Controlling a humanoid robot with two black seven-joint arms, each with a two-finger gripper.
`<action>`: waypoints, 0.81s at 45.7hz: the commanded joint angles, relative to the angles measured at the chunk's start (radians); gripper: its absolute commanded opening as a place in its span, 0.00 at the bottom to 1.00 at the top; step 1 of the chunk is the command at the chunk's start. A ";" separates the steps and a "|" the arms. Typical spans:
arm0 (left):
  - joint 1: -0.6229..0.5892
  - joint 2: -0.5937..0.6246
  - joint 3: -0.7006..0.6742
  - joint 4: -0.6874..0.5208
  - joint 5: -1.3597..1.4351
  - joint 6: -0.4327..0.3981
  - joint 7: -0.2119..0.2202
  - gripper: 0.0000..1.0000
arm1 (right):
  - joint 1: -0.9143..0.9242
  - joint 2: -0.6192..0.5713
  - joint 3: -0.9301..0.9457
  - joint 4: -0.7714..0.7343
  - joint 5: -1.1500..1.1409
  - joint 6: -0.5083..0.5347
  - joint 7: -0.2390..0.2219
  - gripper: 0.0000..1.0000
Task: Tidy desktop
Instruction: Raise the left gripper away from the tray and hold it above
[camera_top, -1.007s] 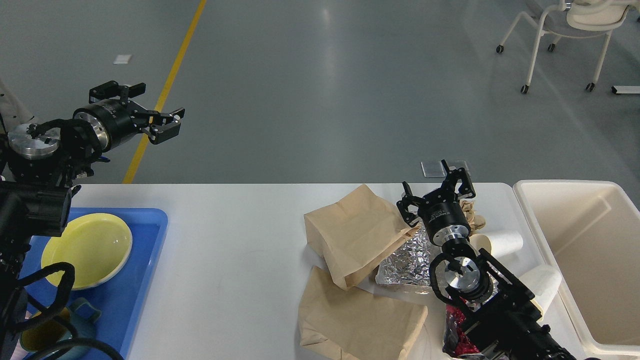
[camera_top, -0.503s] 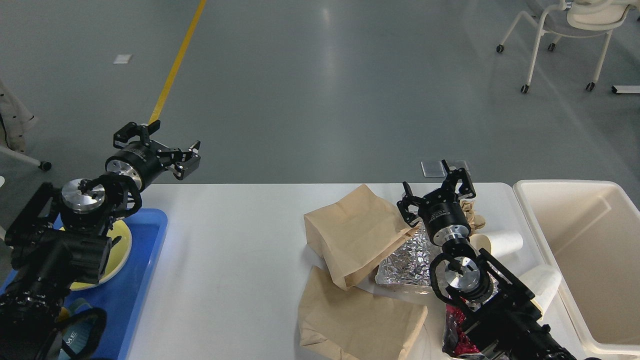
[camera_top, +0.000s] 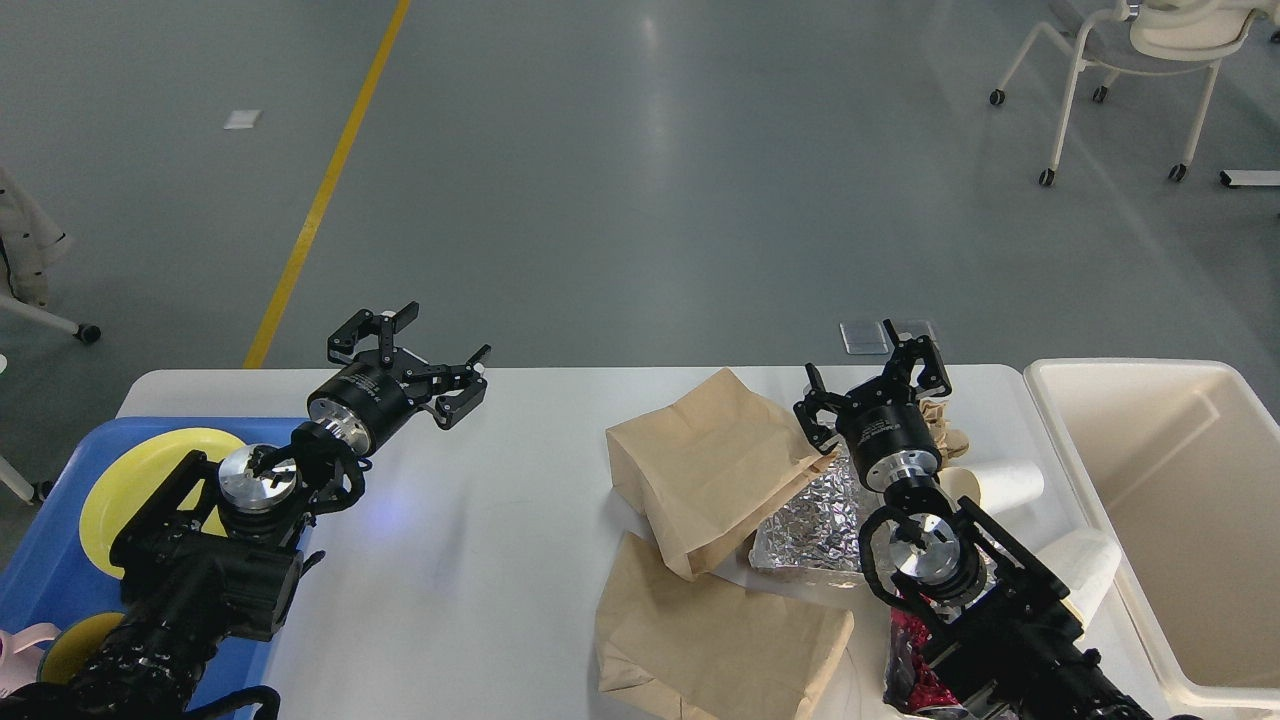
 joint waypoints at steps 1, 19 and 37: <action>-0.007 0.001 -0.045 0.031 0.001 -0.005 0.005 0.97 | 0.000 0.000 0.000 0.001 0.000 0.000 0.000 1.00; 0.002 0.001 -0.037 0.083 0.006 -0.185 -0.045 0.97 | 0.000 0.000 0.000 0.001 0.000 0.000 0.000 1.00; 0.056 0.007 0.018 0.083 0.017 -0.282 -0.219 0.97 | 0.000 0.000 0.000 0.001 0.000 0.000 0.000 1.00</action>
